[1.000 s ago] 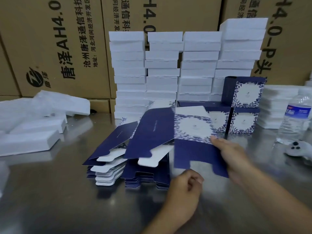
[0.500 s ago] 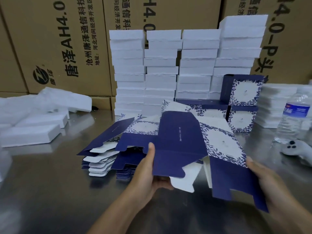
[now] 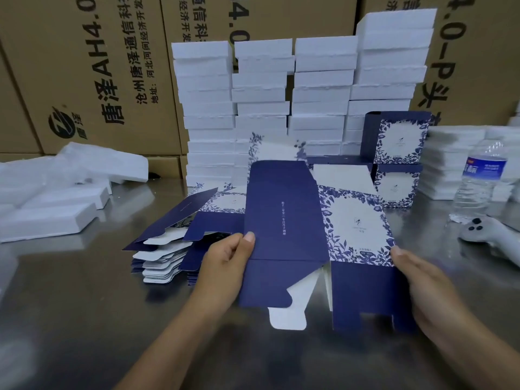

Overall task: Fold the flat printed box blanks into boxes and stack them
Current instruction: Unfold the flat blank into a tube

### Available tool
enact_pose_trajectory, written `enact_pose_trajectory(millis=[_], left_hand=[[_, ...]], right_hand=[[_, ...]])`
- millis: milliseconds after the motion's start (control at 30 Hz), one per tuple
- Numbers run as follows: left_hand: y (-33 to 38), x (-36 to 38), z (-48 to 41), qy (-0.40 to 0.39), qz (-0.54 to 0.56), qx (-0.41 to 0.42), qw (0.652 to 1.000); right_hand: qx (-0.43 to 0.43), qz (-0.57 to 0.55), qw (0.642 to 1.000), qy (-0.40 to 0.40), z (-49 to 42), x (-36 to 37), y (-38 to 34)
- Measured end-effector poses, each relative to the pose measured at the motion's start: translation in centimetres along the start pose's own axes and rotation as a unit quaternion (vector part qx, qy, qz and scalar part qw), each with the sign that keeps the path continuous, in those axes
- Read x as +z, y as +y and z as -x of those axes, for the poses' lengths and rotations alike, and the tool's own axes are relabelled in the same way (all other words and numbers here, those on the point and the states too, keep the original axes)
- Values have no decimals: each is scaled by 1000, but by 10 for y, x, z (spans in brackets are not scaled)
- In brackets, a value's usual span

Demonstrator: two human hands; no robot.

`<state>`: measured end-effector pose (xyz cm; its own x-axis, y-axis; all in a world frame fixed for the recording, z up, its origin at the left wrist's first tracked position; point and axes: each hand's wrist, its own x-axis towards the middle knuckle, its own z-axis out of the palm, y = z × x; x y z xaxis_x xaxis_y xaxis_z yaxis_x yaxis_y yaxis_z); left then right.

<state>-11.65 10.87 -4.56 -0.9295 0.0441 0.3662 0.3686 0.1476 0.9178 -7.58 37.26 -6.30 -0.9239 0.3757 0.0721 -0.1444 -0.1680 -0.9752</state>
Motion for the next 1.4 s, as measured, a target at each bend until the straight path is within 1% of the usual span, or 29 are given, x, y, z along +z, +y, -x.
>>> enact_pose_trajectory(millis=[100,200,267,433,600,700,800,867,933,1067,1167,1300,1400], left_hand=[[3,-1,0,17,32,-18,999],[1,-3,-1,16,68,-48,996],[0,-2,-1,13,83,-52,995],[-2,0,-2,3,93,-50,994],[-10,2,-2,24,48,-56,997],[-14,0,-5,58,-49,-10,997],[-18,-2,-7,46,-78,-10,996],[-18,-3,-7,31,-84,-13,996],[-18,-1,-7,13,-73,-16,997],[-20,1,-6,-16,-5,-50,999],[-20,2,-5,-7,55,-65,996],[-24,1,-7,24,25,-41,999],[-23,-2,-10,19,25,-47,998]], right_hand=[[1,36,999,-17,4,2,2],[-7,32,999,-14,7,3,4],[-13,55,998,-7,8,4,4],[-60,100,993,23,5,1,1],[-50,119,992,-1,2,-7,6],[-39,96,995,-15,1,-5,8],[-57,82,995,10,0,-4,9],[-66,88,993,45,-2,-4,8],[-79,104,989,64,-3,-6,8],[-89,122,986,69,-4,-11,6],[-87,127,987,54,-4,-11,6],[-92,135,986,17,-1,-9,6],[-90,126,987,32,-1,-8,1]])
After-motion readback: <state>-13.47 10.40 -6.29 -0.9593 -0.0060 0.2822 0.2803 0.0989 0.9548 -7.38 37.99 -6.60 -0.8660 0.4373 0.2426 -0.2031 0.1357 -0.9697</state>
